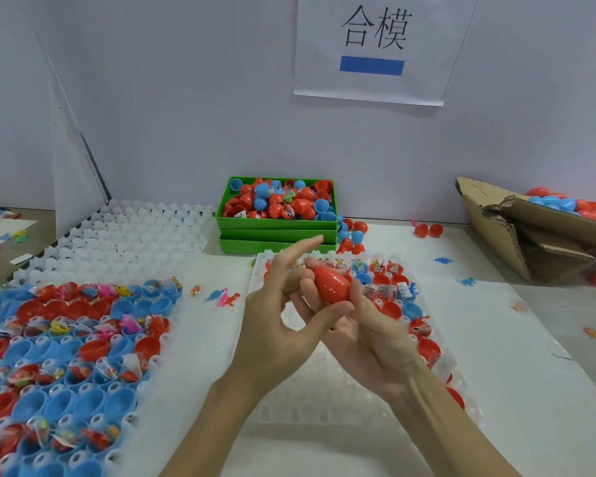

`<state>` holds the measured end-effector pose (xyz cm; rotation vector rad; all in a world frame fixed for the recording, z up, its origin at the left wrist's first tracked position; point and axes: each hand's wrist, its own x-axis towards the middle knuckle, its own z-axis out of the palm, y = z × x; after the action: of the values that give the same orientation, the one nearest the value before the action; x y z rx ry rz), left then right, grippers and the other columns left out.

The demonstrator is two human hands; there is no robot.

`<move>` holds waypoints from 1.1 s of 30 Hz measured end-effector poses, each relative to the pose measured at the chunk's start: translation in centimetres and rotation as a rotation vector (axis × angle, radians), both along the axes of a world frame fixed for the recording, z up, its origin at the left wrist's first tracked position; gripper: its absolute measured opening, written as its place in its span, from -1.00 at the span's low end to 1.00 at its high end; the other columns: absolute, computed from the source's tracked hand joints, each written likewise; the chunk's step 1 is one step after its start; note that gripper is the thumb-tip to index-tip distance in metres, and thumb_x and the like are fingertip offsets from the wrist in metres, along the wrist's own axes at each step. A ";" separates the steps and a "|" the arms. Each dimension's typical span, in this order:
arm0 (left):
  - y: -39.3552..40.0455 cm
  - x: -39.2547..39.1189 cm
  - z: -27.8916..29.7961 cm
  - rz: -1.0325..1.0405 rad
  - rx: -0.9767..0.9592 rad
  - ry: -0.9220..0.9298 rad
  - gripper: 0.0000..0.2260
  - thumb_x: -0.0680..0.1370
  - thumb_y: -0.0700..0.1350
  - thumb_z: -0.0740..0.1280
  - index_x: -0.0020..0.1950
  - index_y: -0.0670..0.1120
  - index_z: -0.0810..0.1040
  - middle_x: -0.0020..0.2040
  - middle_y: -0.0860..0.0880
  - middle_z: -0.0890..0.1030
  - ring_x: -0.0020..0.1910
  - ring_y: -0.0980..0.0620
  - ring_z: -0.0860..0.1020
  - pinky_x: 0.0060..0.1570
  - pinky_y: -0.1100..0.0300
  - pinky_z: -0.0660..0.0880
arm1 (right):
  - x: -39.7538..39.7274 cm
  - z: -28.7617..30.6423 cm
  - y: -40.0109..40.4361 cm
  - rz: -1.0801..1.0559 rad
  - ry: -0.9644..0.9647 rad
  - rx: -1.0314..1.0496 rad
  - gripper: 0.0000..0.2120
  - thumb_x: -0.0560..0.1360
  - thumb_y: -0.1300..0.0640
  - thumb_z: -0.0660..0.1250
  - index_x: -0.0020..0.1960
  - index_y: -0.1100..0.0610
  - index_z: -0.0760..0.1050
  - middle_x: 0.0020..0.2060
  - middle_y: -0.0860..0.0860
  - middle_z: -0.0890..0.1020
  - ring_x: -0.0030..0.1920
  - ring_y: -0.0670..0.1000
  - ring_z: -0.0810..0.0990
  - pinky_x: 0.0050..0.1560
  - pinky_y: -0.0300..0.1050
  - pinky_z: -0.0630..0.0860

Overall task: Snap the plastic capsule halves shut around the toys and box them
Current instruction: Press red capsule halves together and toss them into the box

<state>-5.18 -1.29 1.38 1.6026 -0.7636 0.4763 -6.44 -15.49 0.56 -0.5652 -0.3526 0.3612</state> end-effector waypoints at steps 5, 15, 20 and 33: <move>0.0 0.0 0.1 0.010 -0.016 -0.047 -0.70 0.58 0.03 0.46 0.28 0.03 0.54 0.14 0.21 0.63 0.16 0.04 0.65 0.09 0.33 0.56 | -0.4 -0.1 0.2 0.034 0.076 0.049 -0.61 0.67 0.11 0.29 0.33 0.41 0.54 0.23 0.23 0.66 0.28 0.13 0.66 0.39 -0.04 0.49; -0.4 -0.3 -0.1 0.033 -0.005 -0.048 -0.72 0.59 -0.01 0.39 0.29 0.01 0.53 0.12 0.19 0.65 0.12 0.16 0.65 0.10 0.35 0.57 | -0.5 0.3 0.4 -0.104 0.044 -0.024 -0.57 0.42 0.03 0.60 0.14 0.31 0.69 0.03 0.16 0.74 0.06 0.03 0.74 0.30 -0.08 0.58; -0.4 -0.2 -0.1 0.010 -0.025 0.016 -0.77 0.61 0.04 0.39 0.26 0.11 0.56 0.14 0.32 0.62 0.16 0.18 0.64 0.11 0.35 0.57 | -0.7 0.8 0.4 -0.139 0.002 -0.049 -0.57 0.41 -0.01 0.60 0.13 0.26 0.71 0.02 0.15 0.74 0.08 0.04 0.74 0.28 -0.10 0.59; -0.2 1.5 -0.7 -0.165 -0.224 0.607 -0.72 0.54 0.13 0.45 0.18 0.03 0.67 0.11 -0.09 0.71 0.18 -0.14 0.68 0.19 0.00 0.62 | 0.0 -0.1 -1.2 -1.253 -0.699 -1.466 -0.55 0.42 0.02 0.61 0.26 0.11 0.62 0.09 -0.05 0.66 0.10 -0.08 0.62 0.18 -0.24 0.58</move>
<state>-3.70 -1.52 0.70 1.3537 -0.3583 -0.0542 -6.41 -16.71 0.49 -2.2017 -0.2797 -0.9531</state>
